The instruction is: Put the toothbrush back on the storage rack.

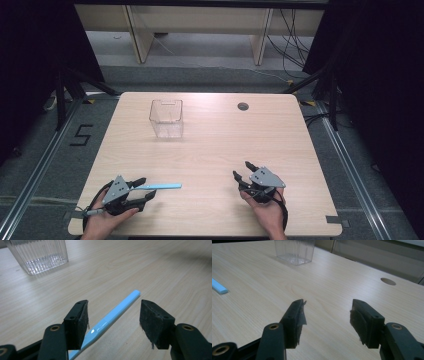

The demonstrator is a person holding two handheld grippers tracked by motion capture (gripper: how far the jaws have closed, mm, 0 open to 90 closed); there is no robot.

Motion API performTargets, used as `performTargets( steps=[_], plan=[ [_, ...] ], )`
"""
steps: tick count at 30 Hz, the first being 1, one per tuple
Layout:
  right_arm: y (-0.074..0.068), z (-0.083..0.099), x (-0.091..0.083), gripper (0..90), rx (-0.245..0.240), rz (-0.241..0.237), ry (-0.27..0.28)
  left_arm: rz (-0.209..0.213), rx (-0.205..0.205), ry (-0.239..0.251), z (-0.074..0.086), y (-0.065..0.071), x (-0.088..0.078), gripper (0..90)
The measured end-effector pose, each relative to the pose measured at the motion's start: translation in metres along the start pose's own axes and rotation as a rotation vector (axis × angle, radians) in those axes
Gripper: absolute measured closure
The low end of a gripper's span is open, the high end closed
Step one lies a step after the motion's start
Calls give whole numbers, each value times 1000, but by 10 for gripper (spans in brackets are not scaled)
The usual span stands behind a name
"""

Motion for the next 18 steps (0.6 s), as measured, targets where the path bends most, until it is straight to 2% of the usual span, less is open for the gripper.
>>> performTargets(
  steps=[2, 3, 5, 9, 10, 12, 13, 14, 16, 17, 18],
  plan=[
    [-1, 0, -1, 452, 16, 1, -4, -9, 18, -4, -4, -3, -2, 400],
    [-1, -1, -1, 452, 8, -2, -7, -8, 31, -6, -7, -4, -3, 403],
    [-2, -1, -2, 452, 12, -2, -12, -8, 51, -30, -11, -8, -6, 405],
    [0, -2, -2, 451, 16, 9, -28, 11, 79, -106, -17, -21, -7, 416],
    [1, -2, -2, 451, 14, 15, -24, 28, 62, -143, -18, -26, -8, 416],
    [4, -2, -3, 452, 10, 20, -35, 35, 45, -170, -20, -34, -8, 427],
    [4, -2, -3, 452, 10, 20, -35, 36, 60, -190, -21, -39, -8, 427],
    [6, -3, -3, 452, 17, 24, -39, 54, 83, -233, -22, -48, -9, 429],
    [7, -3, -4, 452, 19, 26, -44, 65, 87, -247, -23, -52, -8, 431],
    [9, -4, -4, 453, 18, 39, -34, 88, 112, -265, -24, -59, -7, 433],
    [10, -4, -5, 454, 19, 37, -41, 88, 112, -265, -24, -59, -7, 432]
  ],
)
Point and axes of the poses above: each handheld gripper's, and its own axes: x roughly forward along the jaws, z roughly out of its underside, y roughly to its right, the point moved 7 cm from there along x, roughly forward along the jaws, and after that the axes turned 13 degrees about x, right-handed, at the moved point
